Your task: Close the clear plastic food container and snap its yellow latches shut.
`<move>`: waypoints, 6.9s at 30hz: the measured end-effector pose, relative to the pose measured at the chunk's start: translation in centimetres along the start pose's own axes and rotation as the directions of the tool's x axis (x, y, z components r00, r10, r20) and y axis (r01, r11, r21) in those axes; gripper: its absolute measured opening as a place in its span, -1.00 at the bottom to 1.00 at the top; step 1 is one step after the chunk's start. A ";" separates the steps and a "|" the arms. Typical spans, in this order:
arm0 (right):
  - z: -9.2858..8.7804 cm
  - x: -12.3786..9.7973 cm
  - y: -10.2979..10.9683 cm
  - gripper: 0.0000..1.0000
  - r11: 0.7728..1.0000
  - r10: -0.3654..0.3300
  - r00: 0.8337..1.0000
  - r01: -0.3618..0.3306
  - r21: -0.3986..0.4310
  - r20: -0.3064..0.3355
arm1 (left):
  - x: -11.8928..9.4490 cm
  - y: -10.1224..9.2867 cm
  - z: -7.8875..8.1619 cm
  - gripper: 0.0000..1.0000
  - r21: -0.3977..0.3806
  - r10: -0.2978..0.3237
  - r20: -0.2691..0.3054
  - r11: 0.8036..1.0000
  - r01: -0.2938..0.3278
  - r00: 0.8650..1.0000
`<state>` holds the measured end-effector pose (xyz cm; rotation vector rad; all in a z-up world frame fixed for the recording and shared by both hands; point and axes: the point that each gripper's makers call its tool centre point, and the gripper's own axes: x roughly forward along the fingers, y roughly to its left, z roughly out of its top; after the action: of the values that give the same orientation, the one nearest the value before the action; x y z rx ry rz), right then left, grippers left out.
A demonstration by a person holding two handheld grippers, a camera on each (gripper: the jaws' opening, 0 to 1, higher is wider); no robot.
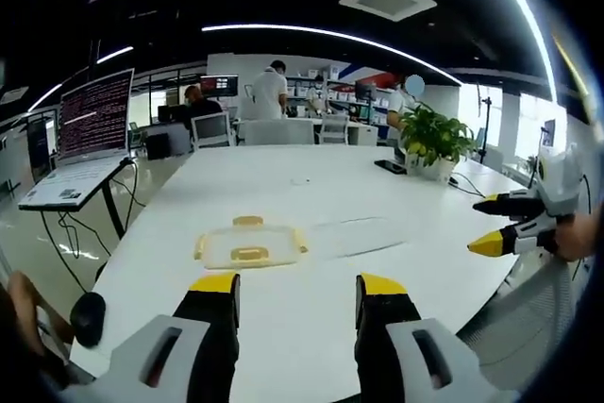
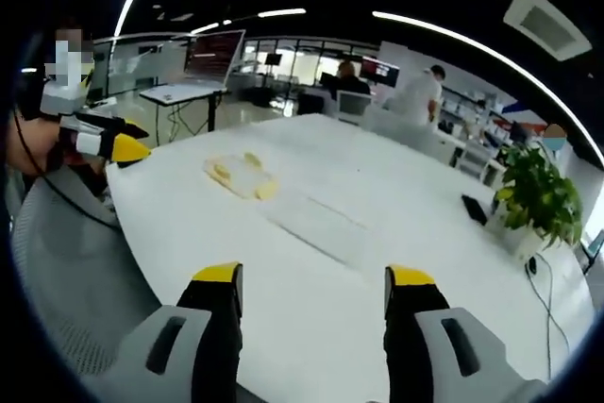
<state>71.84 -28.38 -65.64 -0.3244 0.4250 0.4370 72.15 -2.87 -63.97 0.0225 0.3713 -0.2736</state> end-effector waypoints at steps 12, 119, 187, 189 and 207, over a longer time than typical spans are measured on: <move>-0.3 -0.4 0.4 0.08 1.000 0.004 1.000 -0.005 -0.027 -0.012 | -0.5 -0.2 0.0 -0.14 -0.040 -0.021 0.016 0.999 0.022 1.000; 8.4 8.0 4.2 0.06 0.992 0.063 0.998 -0.066 0.111 0.026 | 3.4 9.8 -0.7 -0.14 -0.030 -0.032 -0.086 0.999 0.029 0.996; 5.1 25.6 9.0 -0.10 0.512 0.559 0.665 -0.747 -0.425 -0.495 | 19.6 15.4 -4.2 -0.05 0.397 -0.413 -0.683 0.482 0.781 0.602; 5.4 26.0 9.3 -0.10 0.512 0.564 0.657 -0.753 -0.413 -0.500 | 19.8 15.4 -4.3 -0.04 0.382 -0.421 -0.692 0.476 0.792 0.587; 3.8 28.1 9.3 -0.11 0.487 0.563 0.607 -0.792 -0.368 -0.561 | 21.3 15.5 -6.0 -0.03 0.311 -0.463 -0.747 0.390 0.867 0.477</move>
<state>91.76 -9.47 -77.29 -0.8729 0.8021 1.3647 93.31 6.98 -77.69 0.7119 0.8618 -1.3210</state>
